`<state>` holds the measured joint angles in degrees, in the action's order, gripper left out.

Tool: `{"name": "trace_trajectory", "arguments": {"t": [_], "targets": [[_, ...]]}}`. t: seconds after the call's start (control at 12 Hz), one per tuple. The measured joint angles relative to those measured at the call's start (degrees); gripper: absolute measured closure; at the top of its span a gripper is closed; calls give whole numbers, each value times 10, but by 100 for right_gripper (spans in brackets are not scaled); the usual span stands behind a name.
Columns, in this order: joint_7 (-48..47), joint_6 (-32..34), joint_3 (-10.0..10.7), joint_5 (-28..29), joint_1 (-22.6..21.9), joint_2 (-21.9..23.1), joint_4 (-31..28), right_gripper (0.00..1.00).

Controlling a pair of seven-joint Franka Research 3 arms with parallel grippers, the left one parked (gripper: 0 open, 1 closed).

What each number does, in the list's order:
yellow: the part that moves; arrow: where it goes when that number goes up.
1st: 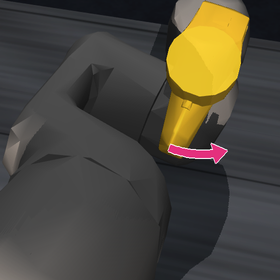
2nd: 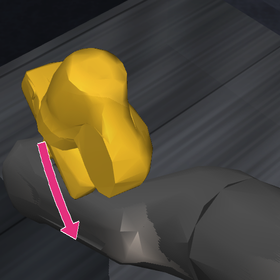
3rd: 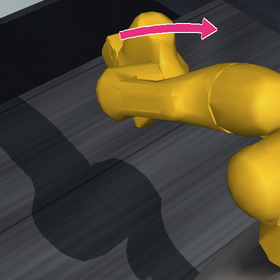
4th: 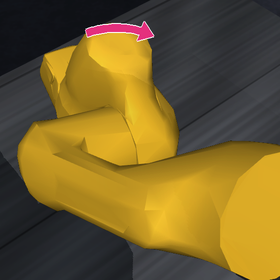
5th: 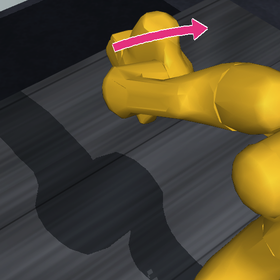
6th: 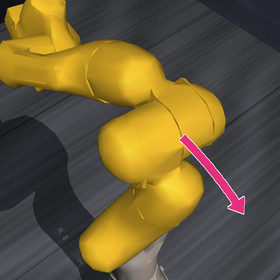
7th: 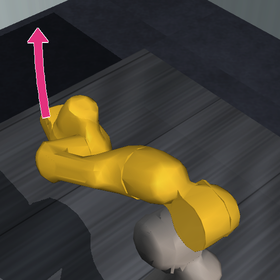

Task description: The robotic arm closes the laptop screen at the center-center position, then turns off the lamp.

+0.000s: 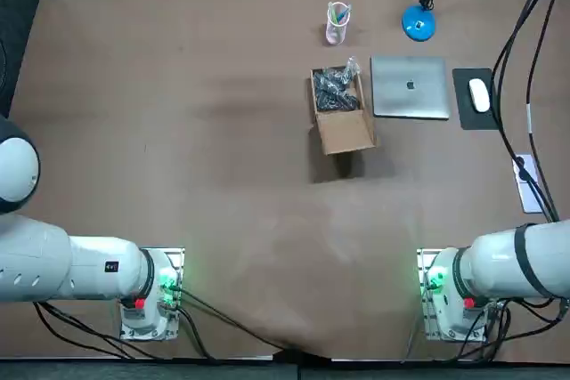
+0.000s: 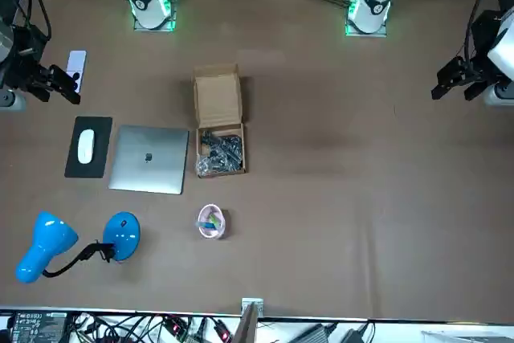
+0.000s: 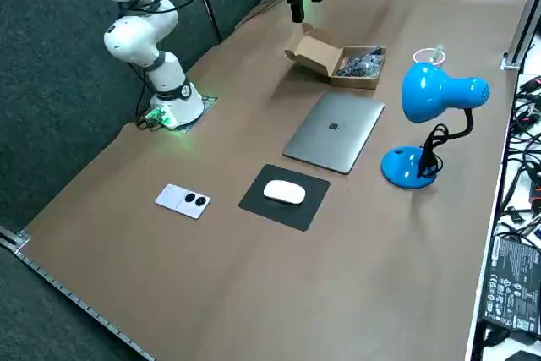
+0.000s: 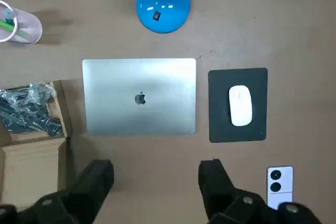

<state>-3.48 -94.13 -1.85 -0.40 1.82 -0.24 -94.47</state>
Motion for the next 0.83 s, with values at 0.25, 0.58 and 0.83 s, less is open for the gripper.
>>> {"name": "trace_trajectory", "arguments": {"t": [0.25,0.58,0.83], "targets": [[0,0,-1,0,0,0,0,0],[0,0,-3,0,0,1,0,0],[0,0,-3,0,0,1,0,0]]}}
